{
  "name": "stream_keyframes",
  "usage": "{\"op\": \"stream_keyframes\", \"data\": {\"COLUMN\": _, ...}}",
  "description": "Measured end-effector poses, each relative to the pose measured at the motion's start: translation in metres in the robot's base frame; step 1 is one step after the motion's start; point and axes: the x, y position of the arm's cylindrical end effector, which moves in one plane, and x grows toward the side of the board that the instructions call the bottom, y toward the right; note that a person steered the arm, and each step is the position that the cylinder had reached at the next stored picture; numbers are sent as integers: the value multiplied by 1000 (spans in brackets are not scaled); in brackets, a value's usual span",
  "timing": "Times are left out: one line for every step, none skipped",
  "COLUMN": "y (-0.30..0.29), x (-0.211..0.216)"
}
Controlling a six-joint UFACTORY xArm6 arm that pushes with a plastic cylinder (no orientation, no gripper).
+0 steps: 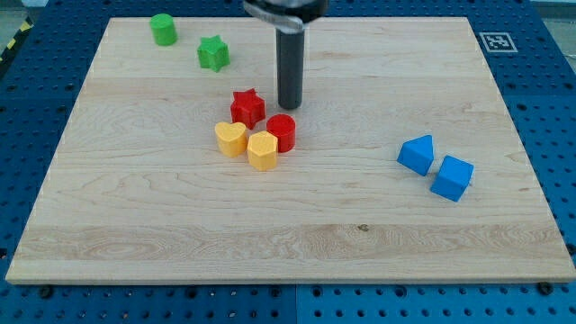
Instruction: Push the red star into the hexagon
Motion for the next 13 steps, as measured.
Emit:
{"op": "stream_keyframes", "data": {"y": -22, "x": -36}}
{"op": "stream_keyframes", "data": {"y": -47, "x": -22}}
{"op": "stream_keyframes", "data": {"y": -48, "x": 13}}
{"op": "stream_keyframes", "data": {"y": -55, "x": 7}}
{"op": "stream_keyframes", "data": {"y": -87, "x": -12}}
{"op": "stream_keyframes", "data": {"y": -117, "x": -3}}
{"op": "stream_keyframes", "data": {"y": -112, "x": 25}}
{"op": "stream_keyframes", "data": {"y": -103, "x": 46}}
{"op": "stream_keyframes", "data": {"y": -113, "x": 33}}
{"op": "stream_keyframes", "data": {"y": -104, "x": 13}}
{"op": "stream_keyframes", "data": {"y": -77, "x": 13}}
{"op": "stream_keyframes", "data": {"y": -61, "x": 36}}
{"op": "stream_keyframes", "data": {"y": -60, "x": 55}}
